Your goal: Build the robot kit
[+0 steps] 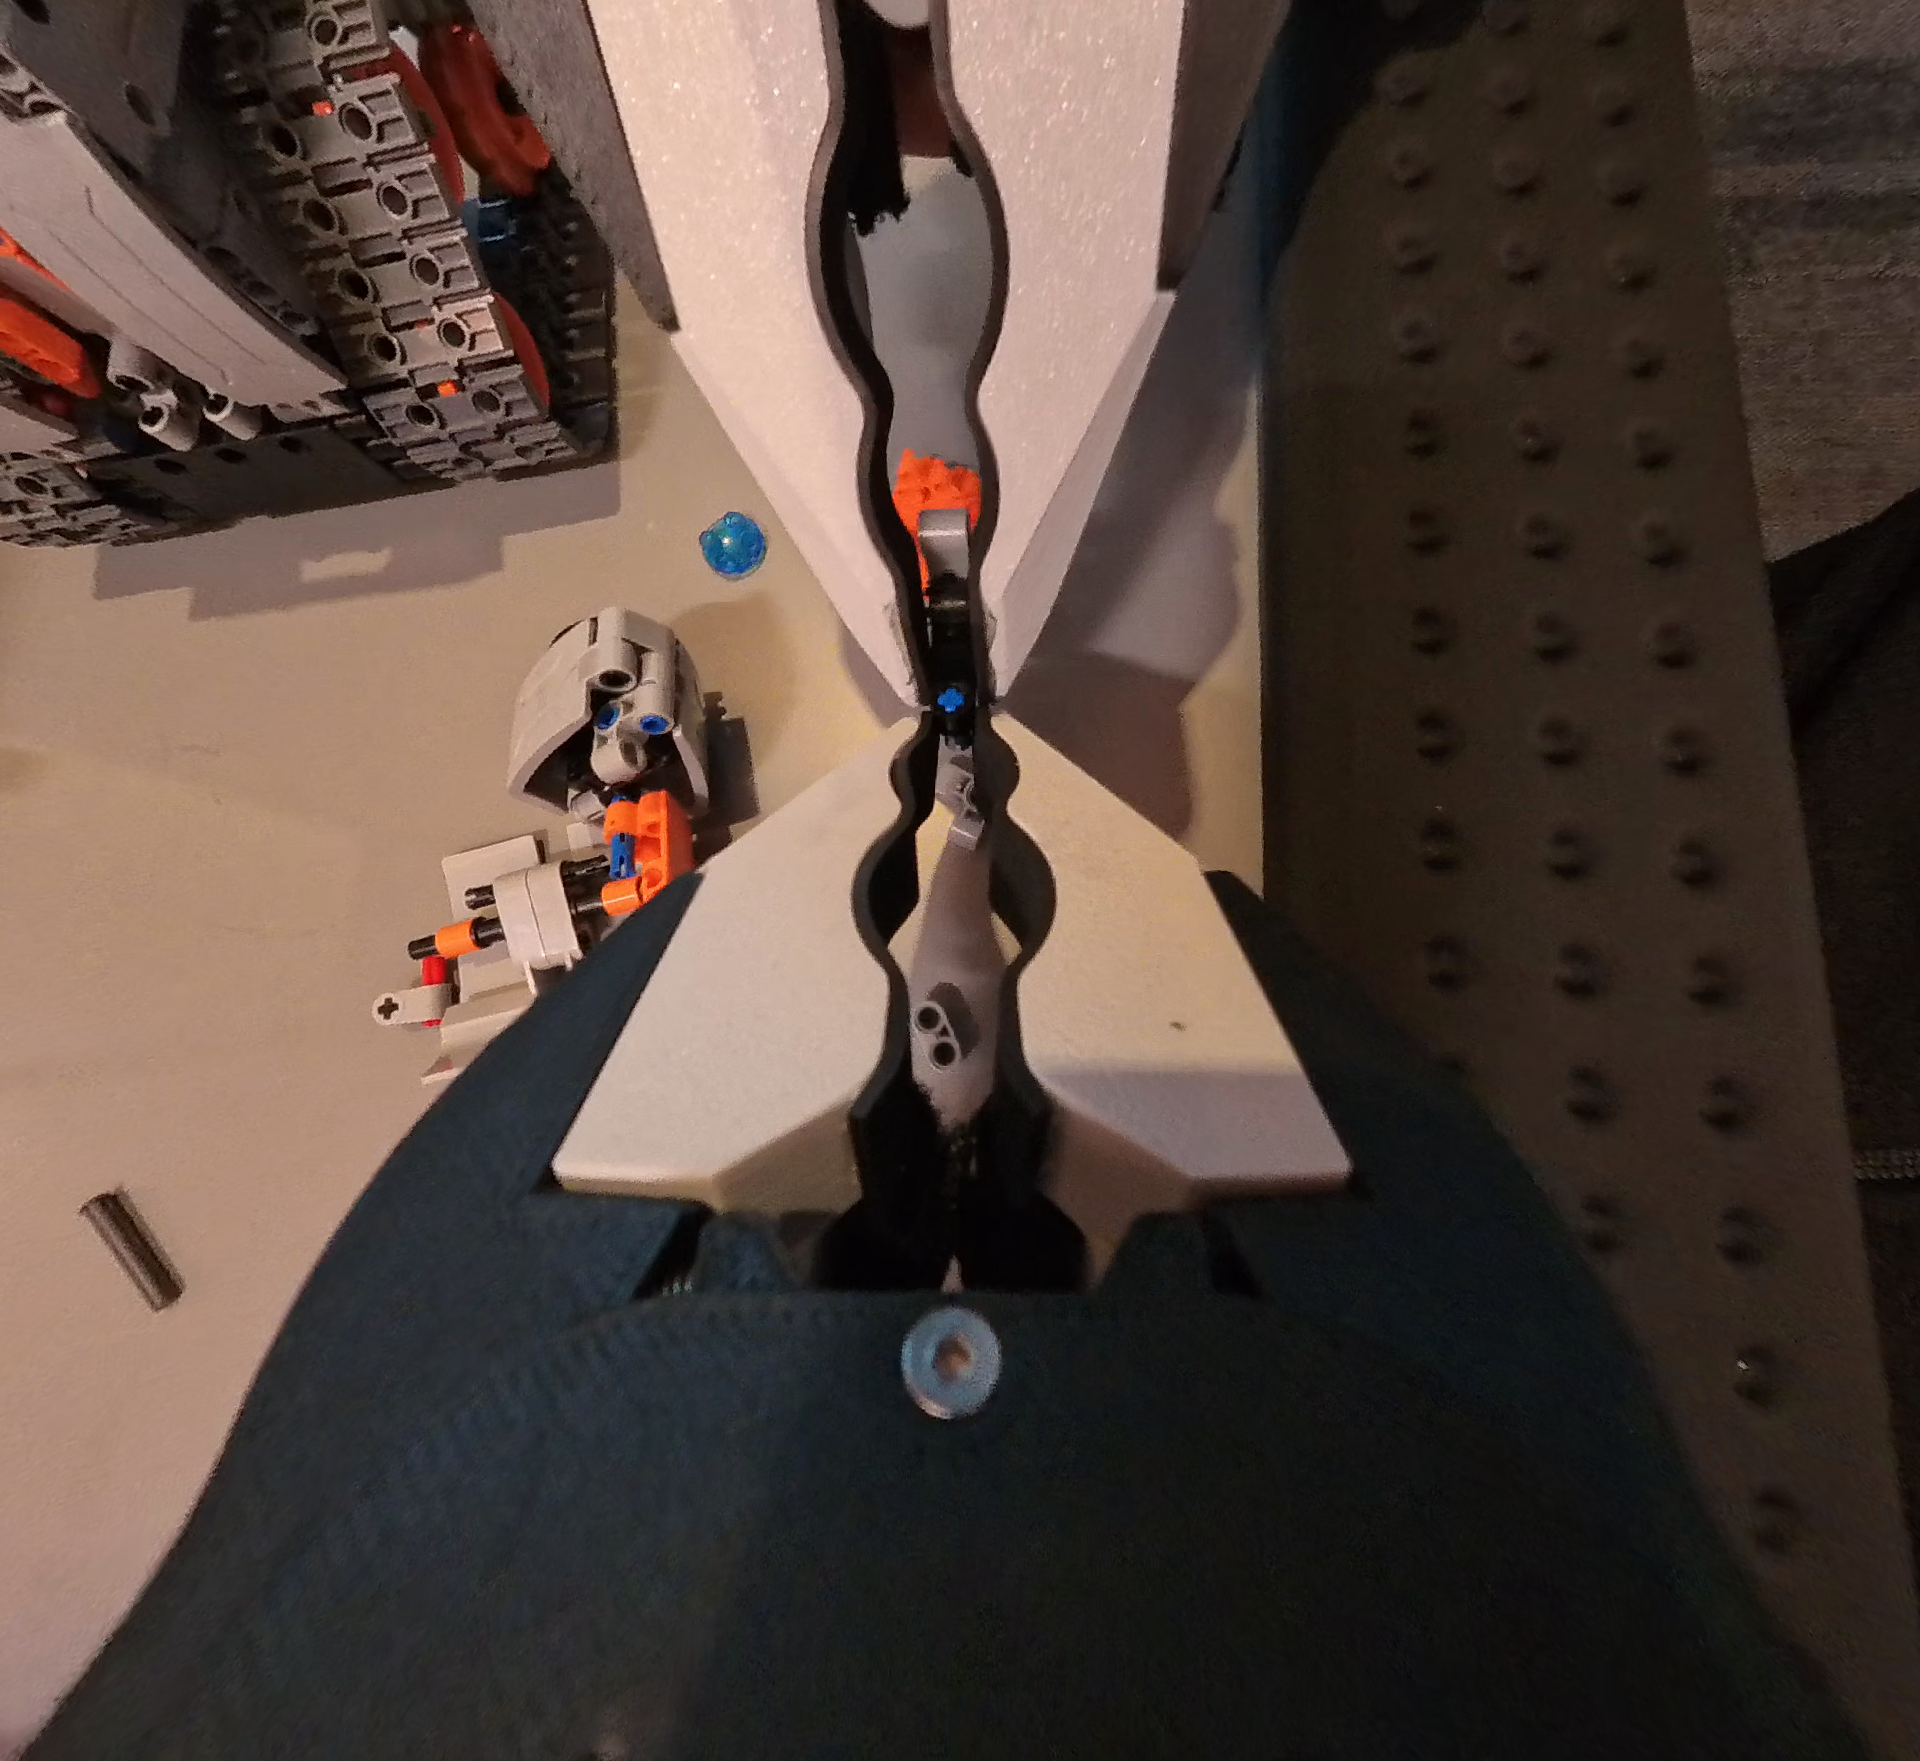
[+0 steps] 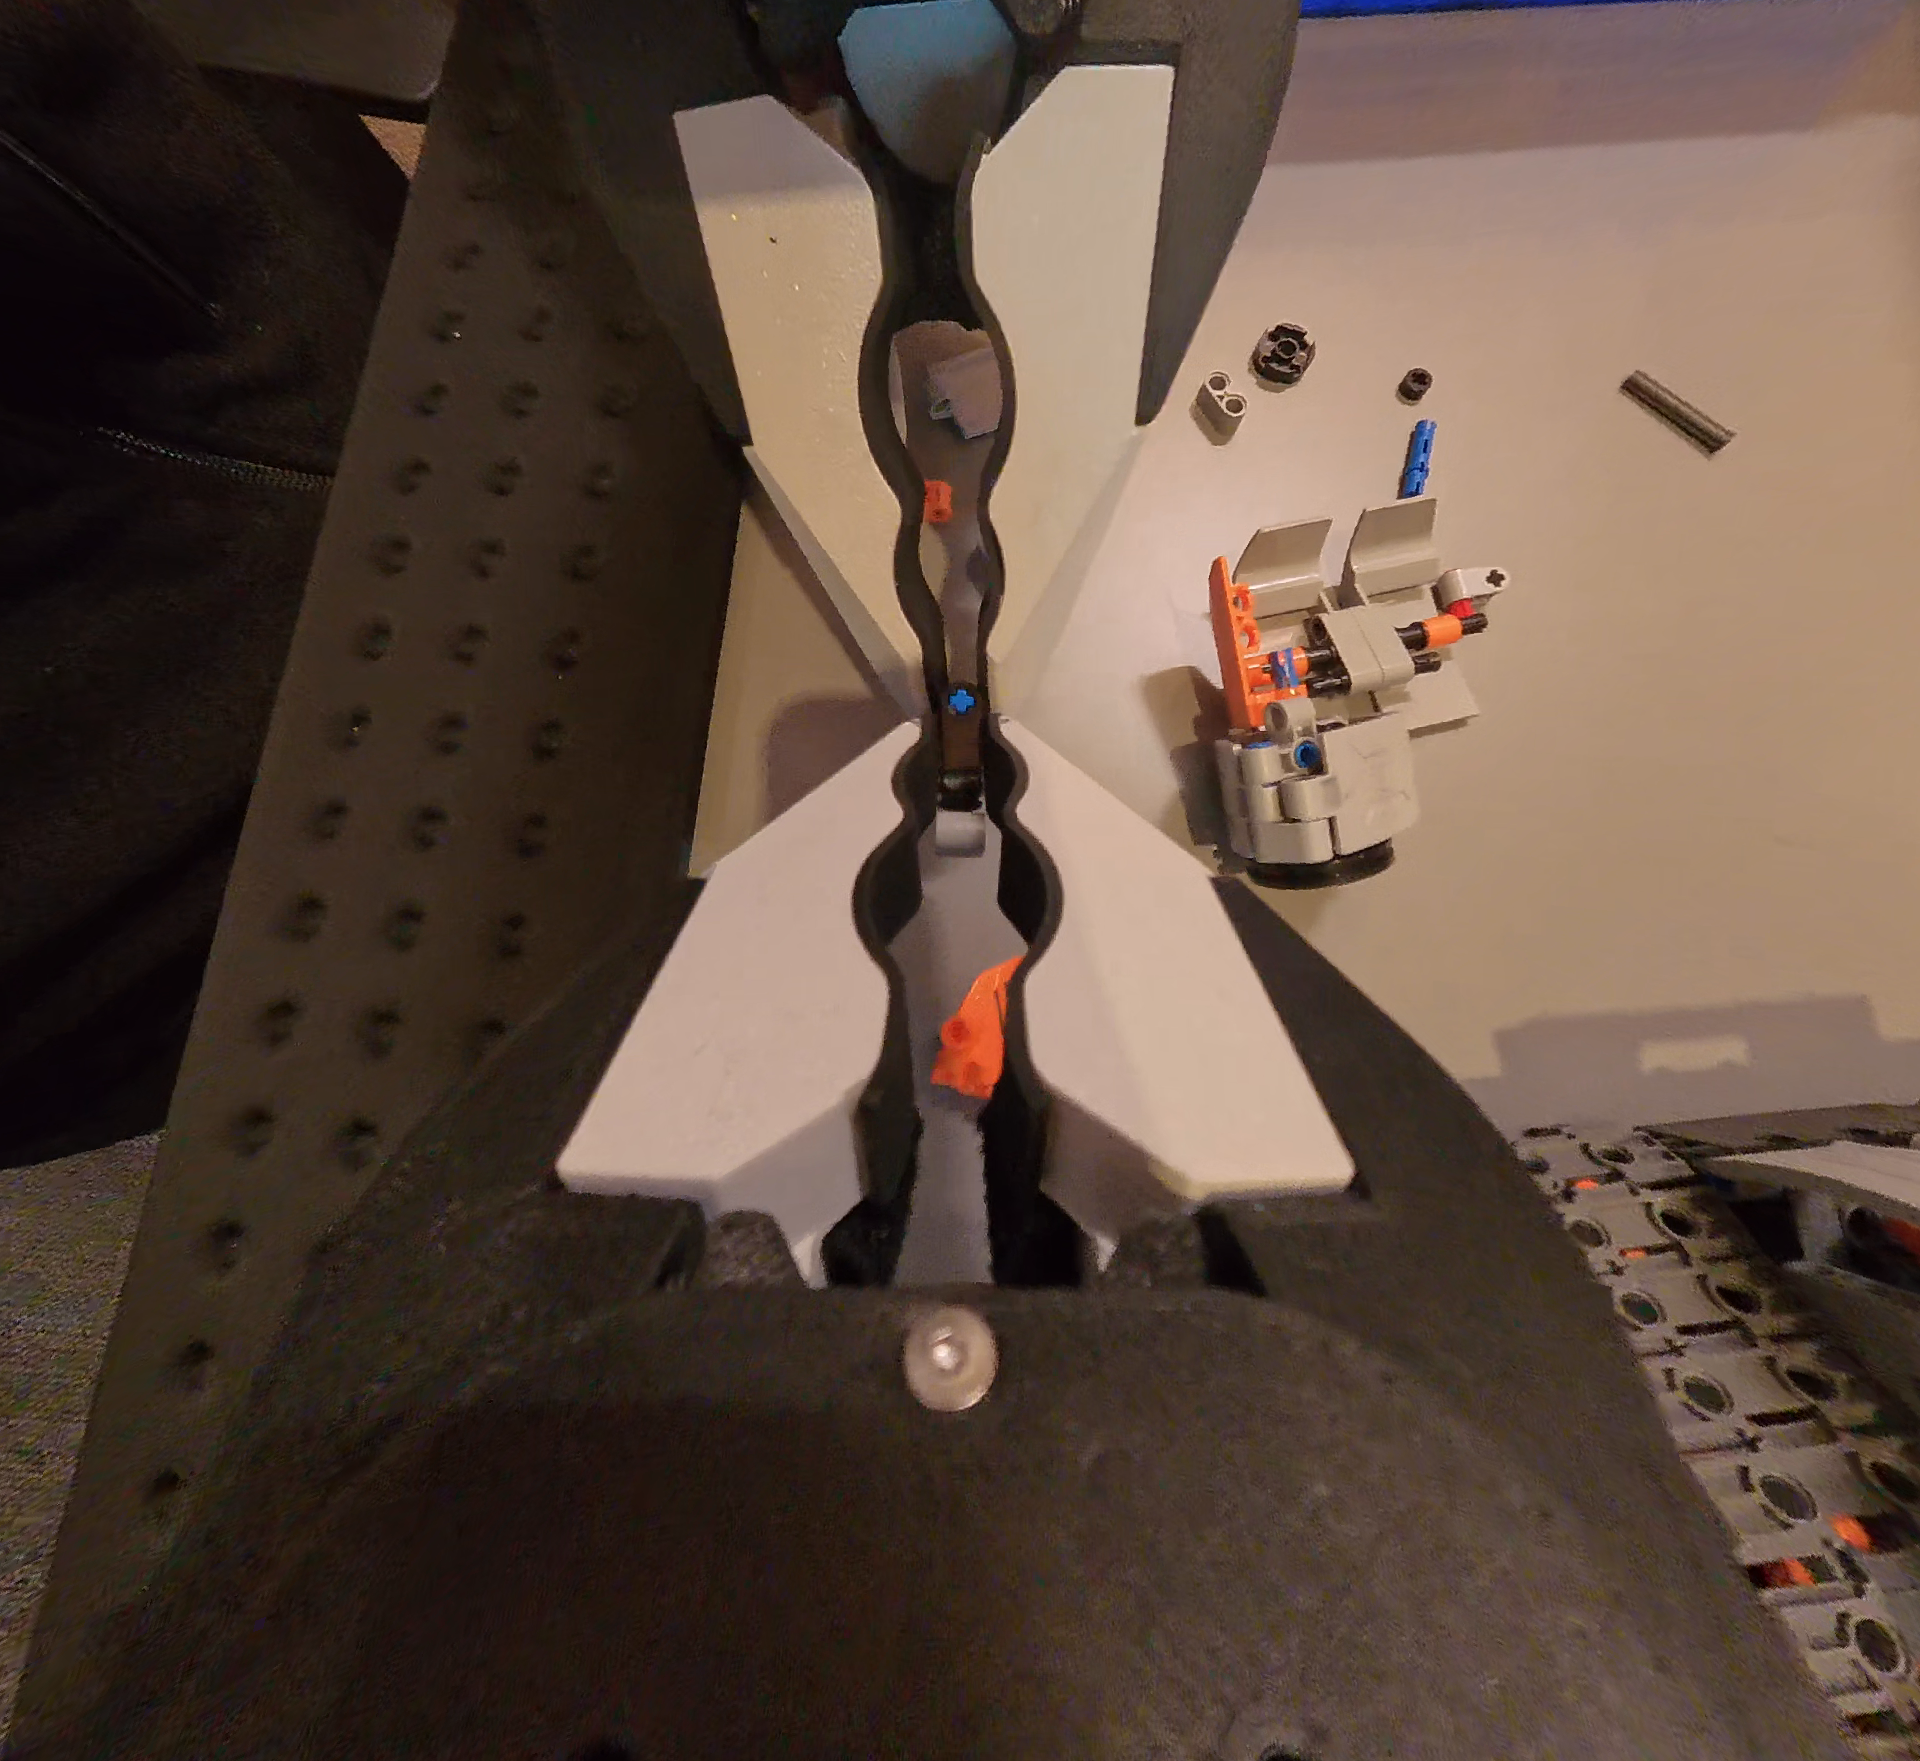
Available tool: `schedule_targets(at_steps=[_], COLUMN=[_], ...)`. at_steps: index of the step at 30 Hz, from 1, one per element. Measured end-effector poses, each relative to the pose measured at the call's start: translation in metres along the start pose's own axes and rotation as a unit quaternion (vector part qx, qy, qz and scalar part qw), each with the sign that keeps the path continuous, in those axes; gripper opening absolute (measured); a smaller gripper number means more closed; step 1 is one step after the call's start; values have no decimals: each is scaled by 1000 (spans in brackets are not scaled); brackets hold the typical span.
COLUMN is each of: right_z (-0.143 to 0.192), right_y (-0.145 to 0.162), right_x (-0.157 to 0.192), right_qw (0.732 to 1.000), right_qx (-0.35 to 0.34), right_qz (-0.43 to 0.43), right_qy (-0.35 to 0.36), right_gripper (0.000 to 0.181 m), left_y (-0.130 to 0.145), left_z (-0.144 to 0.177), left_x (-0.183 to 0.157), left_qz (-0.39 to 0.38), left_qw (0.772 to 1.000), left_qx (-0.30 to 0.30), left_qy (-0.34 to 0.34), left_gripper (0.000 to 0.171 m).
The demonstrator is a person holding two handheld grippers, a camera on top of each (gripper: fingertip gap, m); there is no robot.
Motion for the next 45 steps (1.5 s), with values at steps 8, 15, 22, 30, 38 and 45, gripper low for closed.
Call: schedule_targets(at_steps=[8,15,22,30,38,45], right_z=[-6,-17,-18,-22,-24,-25], right_y=[7,14,15,17,18,17], right_x=[0,0,1,0,-1,-1], right_qw=[999,997,997,997,997,996], right_qx=[40,73,73,79,80,84], right_qz=[-10,-24,-20,-21,-24,-26], right_qy=[2,-3,-7,-7,-6,-5], right_gripper=[5,5,5,5,5,5], left_y=[28,27,22,23,23,24], left_z=[-6,-17,-13,-17,-16,-17], left_x=[0,-9,-6,-6,-5,-4], left_qz=[1,8,28,16,9,12], left_qw=[996,995,998,998,998,998], left_qx=[83,90,57,65,60,55], left_qy=[7,31,21,2,3,7], left_gripper=[19,8,16,21,14,12])
Point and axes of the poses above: each gripper's, where its closed fingertips meet, z back along the fingers, y out of its underside, x = y × z across the jaws, the point moved 5 cm from there along z, back along the fingers, and after that the axes turned 2 degrees about x, right-handed, at the moved point
